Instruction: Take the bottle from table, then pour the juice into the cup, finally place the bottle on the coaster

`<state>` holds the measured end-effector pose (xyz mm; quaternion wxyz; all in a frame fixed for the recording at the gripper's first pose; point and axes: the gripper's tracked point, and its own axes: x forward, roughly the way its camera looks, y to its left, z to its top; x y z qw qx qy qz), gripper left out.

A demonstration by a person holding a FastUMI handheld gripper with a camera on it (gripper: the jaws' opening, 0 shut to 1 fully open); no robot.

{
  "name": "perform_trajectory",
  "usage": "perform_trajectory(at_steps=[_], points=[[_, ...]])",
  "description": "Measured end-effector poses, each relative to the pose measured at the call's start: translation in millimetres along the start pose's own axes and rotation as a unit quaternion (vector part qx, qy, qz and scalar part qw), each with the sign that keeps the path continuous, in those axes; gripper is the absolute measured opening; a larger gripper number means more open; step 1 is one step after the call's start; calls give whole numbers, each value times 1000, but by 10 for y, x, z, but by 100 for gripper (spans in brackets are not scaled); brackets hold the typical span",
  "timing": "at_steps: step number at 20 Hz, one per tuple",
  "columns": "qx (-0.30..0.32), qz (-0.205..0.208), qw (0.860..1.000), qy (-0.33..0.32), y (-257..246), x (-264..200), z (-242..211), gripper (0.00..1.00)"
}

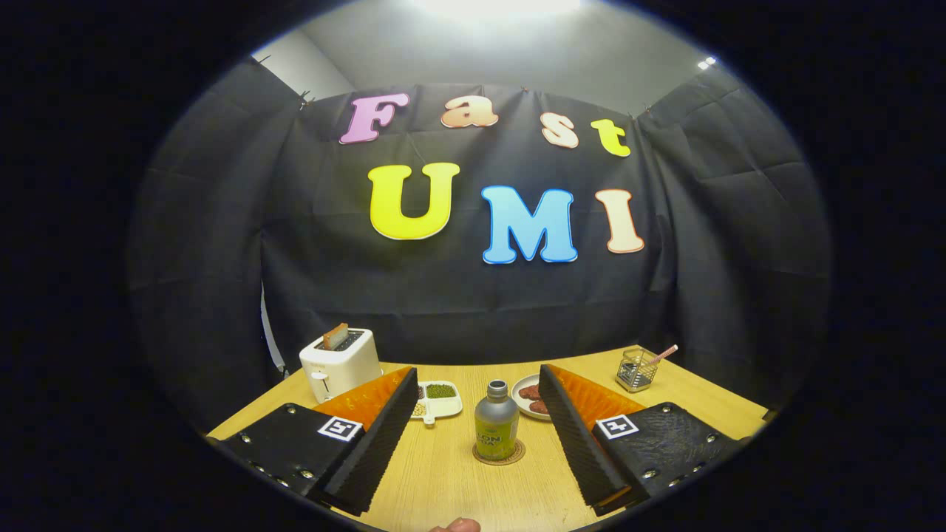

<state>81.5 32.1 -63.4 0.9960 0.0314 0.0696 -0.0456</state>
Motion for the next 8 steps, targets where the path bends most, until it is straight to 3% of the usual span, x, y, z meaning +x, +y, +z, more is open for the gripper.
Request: perform_trajectory(at_steps=[8], points=[[19,-27,999,-36,-352,-443,509,99]])
